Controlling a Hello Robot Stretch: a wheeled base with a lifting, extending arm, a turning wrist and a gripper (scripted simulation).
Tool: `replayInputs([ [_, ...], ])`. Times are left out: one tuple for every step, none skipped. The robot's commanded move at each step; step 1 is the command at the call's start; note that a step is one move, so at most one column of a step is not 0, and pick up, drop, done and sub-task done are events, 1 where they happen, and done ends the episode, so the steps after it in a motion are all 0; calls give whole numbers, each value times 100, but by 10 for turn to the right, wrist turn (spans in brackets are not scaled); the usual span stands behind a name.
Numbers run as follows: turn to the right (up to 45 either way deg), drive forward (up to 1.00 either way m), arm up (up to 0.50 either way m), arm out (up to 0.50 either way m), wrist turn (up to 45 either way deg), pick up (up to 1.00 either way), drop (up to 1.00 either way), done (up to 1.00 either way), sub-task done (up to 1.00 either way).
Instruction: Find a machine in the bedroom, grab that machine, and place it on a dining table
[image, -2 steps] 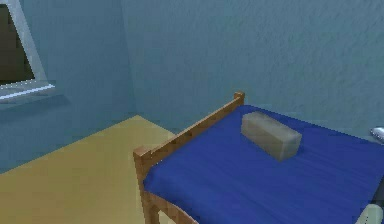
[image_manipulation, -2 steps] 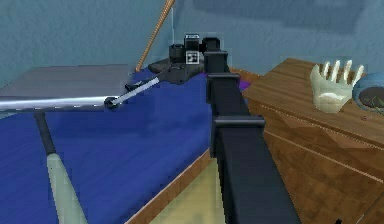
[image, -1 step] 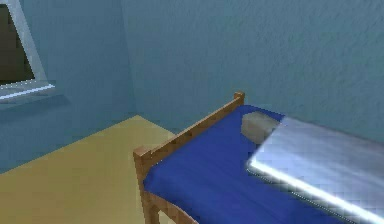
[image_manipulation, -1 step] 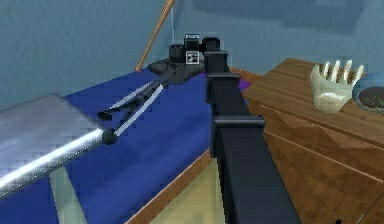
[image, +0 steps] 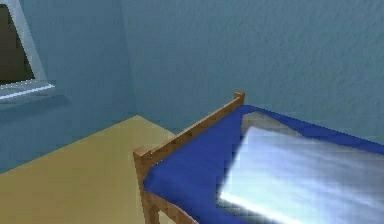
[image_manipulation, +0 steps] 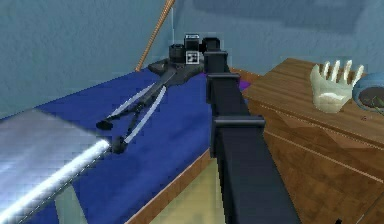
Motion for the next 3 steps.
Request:
replayInputs([
  [0, 0, 0, -40, 0, 0, 0, 0, 0],
  [-450, 0, 0, 0, 0, 0, 0, 0, 0],
  [-360, 0, 0, 0, 0, 0, 0, 0, 0],
])
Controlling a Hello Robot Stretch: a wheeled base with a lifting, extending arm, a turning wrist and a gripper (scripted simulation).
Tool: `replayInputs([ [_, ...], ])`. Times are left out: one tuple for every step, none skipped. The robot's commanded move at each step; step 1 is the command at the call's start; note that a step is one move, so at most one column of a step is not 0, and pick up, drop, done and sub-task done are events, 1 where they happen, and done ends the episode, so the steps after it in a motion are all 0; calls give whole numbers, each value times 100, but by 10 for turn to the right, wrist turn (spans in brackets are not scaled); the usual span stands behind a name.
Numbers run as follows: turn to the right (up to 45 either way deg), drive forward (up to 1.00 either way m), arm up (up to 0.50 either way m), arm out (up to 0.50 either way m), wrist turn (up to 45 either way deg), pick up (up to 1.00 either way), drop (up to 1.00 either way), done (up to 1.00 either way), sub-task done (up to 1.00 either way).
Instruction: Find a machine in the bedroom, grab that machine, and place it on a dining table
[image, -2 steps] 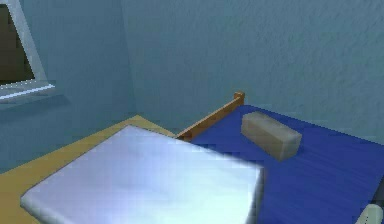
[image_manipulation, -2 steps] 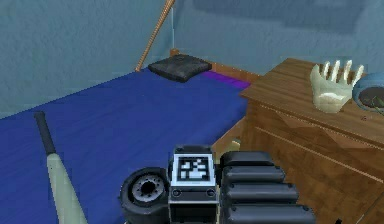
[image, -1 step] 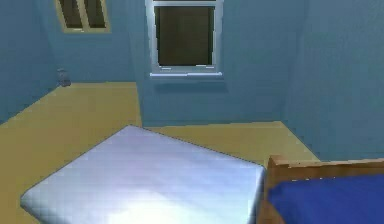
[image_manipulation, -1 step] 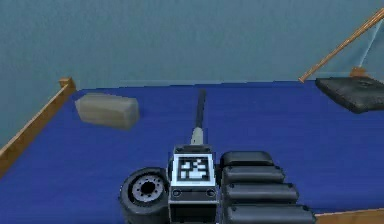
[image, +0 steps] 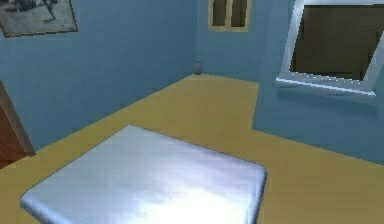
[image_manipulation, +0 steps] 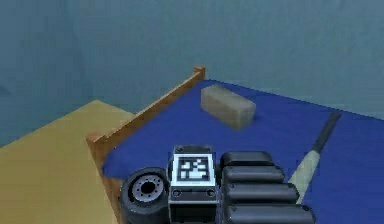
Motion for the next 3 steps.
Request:
replayInputs([
  [-30, 0, 0, 0, 0, 0, 0, 0, 0],
  [0, 50, 0, 0, 0, 0, 0, 0, 0],
  [300, 0, 0, 0, 0, 0, 0, 0, 0],
])
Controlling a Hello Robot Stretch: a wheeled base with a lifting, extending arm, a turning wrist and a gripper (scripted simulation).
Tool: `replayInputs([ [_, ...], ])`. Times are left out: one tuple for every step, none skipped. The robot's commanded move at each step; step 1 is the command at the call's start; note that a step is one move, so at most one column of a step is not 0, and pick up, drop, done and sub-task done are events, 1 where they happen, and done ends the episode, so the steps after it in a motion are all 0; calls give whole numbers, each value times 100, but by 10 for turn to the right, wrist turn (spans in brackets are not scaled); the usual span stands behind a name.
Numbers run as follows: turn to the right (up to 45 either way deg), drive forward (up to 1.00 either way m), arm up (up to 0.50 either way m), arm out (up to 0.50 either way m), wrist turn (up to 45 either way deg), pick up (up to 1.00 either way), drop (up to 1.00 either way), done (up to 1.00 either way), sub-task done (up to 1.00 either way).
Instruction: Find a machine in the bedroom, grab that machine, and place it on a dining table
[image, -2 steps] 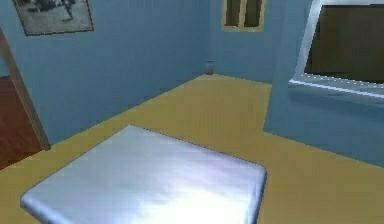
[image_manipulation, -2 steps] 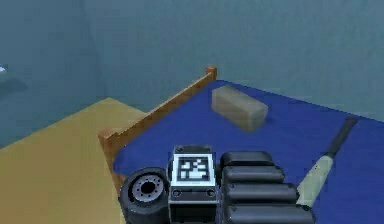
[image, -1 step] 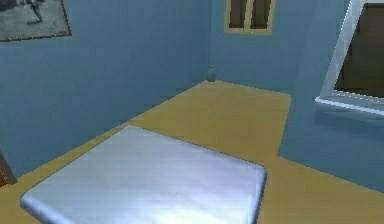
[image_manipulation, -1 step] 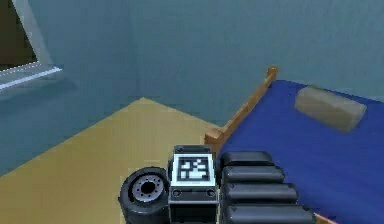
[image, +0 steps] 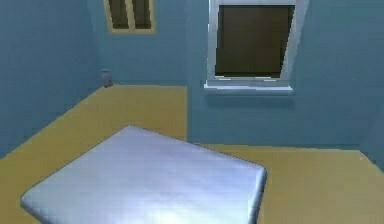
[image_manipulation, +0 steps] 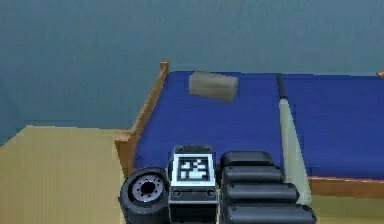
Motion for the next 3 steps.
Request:
replayInputs([
  [0, 30, 0, 0, 0, 0, 0, 0, 0],
  [-450, 0, 0, 0, 0, 0, 0, 0, 0],
  [-330, 0, 0, 0, 0, 0, 0, 0, 0],
])
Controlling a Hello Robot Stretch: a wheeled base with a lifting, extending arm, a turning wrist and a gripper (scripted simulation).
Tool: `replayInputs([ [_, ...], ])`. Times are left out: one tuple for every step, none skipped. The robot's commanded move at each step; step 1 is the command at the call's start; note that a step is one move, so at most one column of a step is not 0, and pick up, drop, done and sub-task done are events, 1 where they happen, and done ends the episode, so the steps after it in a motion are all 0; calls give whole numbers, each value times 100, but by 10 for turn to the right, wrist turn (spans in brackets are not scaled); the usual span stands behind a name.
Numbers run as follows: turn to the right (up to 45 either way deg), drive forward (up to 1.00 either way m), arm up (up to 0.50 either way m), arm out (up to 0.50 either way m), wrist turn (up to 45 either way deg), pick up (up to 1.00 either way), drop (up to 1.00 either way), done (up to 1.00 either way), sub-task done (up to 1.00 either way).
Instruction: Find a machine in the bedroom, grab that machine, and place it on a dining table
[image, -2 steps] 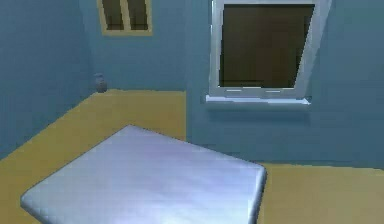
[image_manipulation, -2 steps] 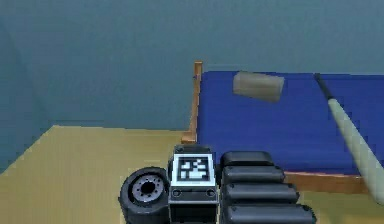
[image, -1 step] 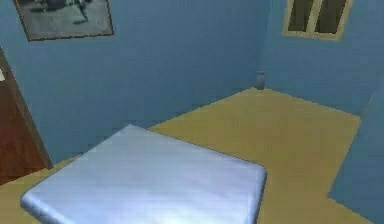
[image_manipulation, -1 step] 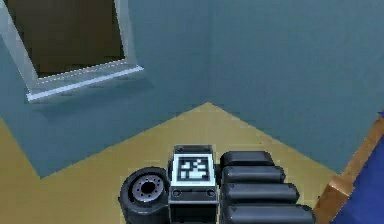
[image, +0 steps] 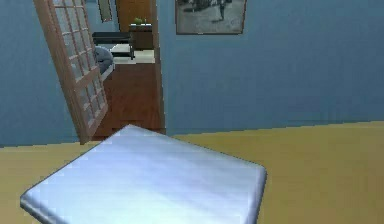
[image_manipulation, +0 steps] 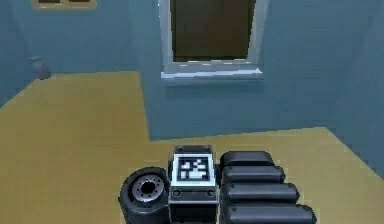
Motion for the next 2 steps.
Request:
replayInputs([
  [0, 75, 0, 0, 0, 0, 0, 0, 0],
  [-450, 0, 0, 0, 0, 0, 0, 0, 0],
])
